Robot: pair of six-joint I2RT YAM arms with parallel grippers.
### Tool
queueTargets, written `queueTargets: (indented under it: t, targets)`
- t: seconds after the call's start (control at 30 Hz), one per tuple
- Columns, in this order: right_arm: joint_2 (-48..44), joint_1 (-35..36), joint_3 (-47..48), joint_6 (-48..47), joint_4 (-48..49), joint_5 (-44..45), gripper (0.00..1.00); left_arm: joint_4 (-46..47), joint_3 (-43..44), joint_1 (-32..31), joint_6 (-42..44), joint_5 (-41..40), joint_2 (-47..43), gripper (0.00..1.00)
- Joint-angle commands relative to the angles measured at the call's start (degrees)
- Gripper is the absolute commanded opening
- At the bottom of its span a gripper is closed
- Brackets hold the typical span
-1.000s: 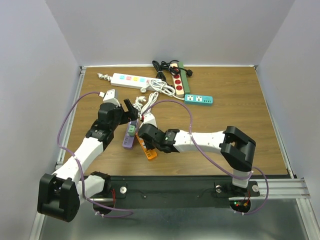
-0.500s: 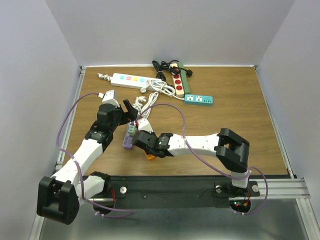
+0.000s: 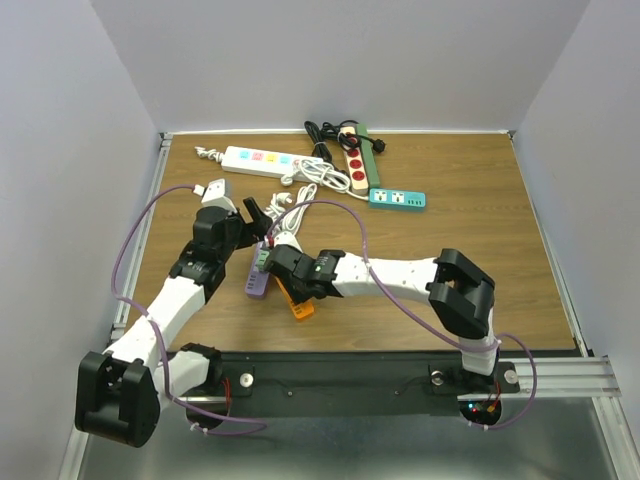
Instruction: Insert the plug
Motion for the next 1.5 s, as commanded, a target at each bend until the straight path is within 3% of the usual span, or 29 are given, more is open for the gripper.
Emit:
queueTargets:
  t: [0.0, 0.27, 1.0, 1.27, 1.47]
  targets:
    - [15.2, -5.5, -4.5, -4.4, -16.7, -6.8, 0.00, 2.5, 0.0, -0.3, 0.5, 2.3, -0.5, 0.98]
    - [16.7, -7.0, 3.3, -5.7, -20.4, -5.6, 0.00, 3.0, 0.0, -0.3, 0.5, 3.5, 0.4, 0.98]
    - [16.7, -10.9, 12.8, -4.4, -20.7, -4.7, 0.01, 3.4, 0.0, -0.3, 0.5, 4.7, 1.0, 0.98]
    - [14.5, -10.9, 12.5, -2.9, -20.2, -3.5, 0.34, 3.5, 0.0, -0.3, 0.3, 5.1, 1.0, 0.98]
    - [12.4, -10.9, 12.0, -2.4, -18.3, -3.0, 0.47, 3.7, -0.1, -0.3, 0.3, 5.1, 1.0, 0.98]
